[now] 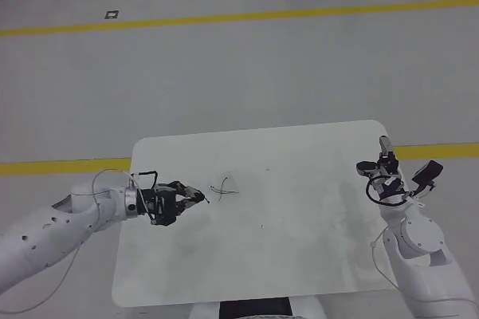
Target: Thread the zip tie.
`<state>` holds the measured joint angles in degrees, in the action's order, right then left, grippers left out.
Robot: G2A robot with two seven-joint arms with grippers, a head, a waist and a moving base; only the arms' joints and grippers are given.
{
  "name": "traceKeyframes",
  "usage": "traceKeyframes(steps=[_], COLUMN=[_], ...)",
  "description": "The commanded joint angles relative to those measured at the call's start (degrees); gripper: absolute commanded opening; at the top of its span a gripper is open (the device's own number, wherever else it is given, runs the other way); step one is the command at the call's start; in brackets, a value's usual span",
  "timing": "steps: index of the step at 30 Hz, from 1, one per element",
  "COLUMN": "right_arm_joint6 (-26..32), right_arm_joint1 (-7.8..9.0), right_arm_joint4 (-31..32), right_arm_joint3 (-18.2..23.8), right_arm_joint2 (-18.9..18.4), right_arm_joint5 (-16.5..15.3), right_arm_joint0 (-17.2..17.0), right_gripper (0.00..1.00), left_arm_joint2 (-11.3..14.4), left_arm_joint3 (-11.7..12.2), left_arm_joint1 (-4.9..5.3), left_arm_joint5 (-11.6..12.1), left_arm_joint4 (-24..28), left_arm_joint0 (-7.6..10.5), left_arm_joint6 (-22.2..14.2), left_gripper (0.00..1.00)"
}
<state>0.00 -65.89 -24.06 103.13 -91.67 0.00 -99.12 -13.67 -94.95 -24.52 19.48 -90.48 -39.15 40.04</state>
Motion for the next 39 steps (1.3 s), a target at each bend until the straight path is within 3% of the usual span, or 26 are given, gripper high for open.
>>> traceKeyframes(steps=[1, 4, 11, 15, 19, 29, 32, 39], right_arm_joint6=[0.00, 0.00, 0.00, 0.31, 5.01, 17.94, 21.23, 21.38], right_arm_joint1=[0.00, 0.00, 0.00, -0.01, 0.09, 0.25, 0.28, 0.30], right_arm_joint4=[0.00, 0.00, 0.00, 0.32, 4.92, 15.24, 18.11, 18.59], right_arm_joint3=[0.00, 0.00, 0.00, 0.05, 0.80, 3.89, 4.60, 4.81], right_arm_joint2=[0.00, 0.00, 0.00, 0.19, 2.14, 10.66, 13.09, 13.15], right_arm_joint5=[0.00, 0.00, 0.00, 0.01, 0.31, 5.32, 4.70, 3.86], right_arm_joint0=[0.00, 0.00, 0.00, -0.01, -0.60, 1.14, 1.97, 2.10], right_gripper=[1.00, 1.00, 1.00, 1.00, 1.00, 1.00, 1.00, 1.00], left_arm_joint2=[0.56, 1.79, 1.79, 2.47, 3.93, 3.93, 3.93, 3.93], left_arm_joint3=[-0.76, -2.18, -2.18, -3.21, -4.36, -7.49, -7.75, -7.75], left_arm_joint1=[0.54, 1.47, 1.47, 1.52, 2.37, 4.30, 4.46, 4.46], left_arm_joint5=[0.00, -0.10, -0.10, 0.00, 0.00, 0.00, 0.00, 0.00], left_arm_joint4=[0.53, 0.53, 0.53, 0.53, 0.53, 0.53, 0.53, 0.53], left_arm_joint0=[0.33, 1.18, 1.18, 1.57, 2.80, 1.95, 2.06, 2.06], left_arm_joint6=[-0.48, -0.81, -0.81, -3.55, -5.79, -8.90, -10.14, -10.14], left_gripper=[0.00, 0.00, 0.00, 0.00, 0.00, 0.00, 0.00, 0.00])
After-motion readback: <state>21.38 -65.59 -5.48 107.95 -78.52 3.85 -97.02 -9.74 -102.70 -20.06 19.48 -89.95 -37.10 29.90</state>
